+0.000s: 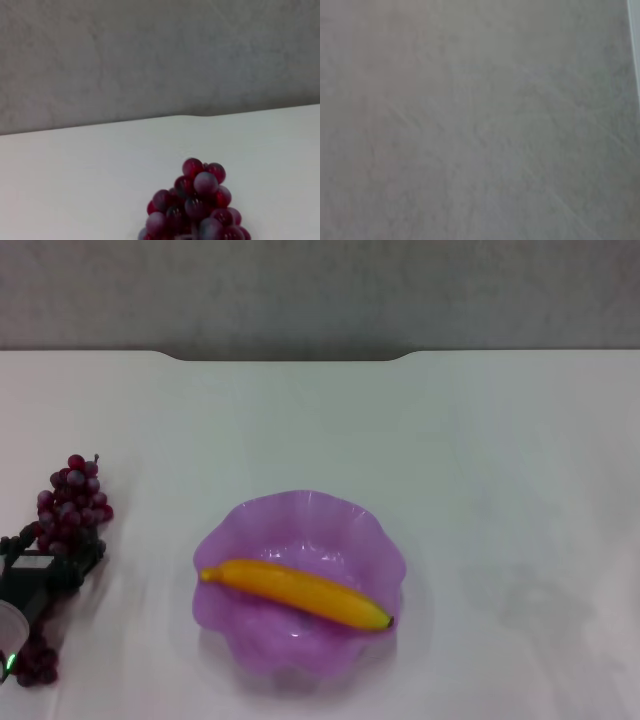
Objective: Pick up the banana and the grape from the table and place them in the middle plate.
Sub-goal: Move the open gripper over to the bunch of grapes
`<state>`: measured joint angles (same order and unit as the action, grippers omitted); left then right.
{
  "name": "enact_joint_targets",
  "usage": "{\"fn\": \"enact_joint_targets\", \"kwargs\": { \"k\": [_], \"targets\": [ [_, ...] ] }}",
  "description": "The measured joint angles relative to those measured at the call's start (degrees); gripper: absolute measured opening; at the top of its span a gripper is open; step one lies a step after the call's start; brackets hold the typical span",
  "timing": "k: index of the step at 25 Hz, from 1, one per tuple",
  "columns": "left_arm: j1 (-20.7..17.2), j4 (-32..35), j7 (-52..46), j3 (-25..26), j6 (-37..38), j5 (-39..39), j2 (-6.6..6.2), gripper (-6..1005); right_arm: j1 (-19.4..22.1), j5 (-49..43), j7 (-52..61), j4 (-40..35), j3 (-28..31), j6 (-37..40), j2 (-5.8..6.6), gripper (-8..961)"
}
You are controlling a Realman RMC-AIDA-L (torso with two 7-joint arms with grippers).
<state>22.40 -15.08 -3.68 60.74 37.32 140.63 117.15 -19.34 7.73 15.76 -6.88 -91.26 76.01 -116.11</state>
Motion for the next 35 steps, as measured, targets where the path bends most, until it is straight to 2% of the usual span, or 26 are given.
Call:
{"fn": "enact_joint_targets", "kwargs": {
  "k": [8, 19, 25, 35],
  "targets": [
    [0.4, 0.1, 0.1, -2.6, -1.3, -0.3, 0.01, 886, 0.0, 0.0, 0.2, 0.0, -0.1, 0.6, 0.0, 0],
    [1.4, 0.1, 0.3, -2.7, -4.0, -0.1, -0.11, 883, -0.4, 0.0, 0.2, 0.0, -1.5, 0.6, 0.08, 0],
    [1.5, 0.3, 2.4, -2.7, -4.5, 0.0, -0.07, 757, -0.4, 0.0, 0.2, 0.0, -1.6, 0.6, 0.09, 0],
    [2.1, 1.3, 2.3, -2.0, -4.1, -0.6, -0.26, 681, -0.5, 0.0, 0.1, 0.0, -1.6, 0.1, 0.18, 0]
  ]
}}
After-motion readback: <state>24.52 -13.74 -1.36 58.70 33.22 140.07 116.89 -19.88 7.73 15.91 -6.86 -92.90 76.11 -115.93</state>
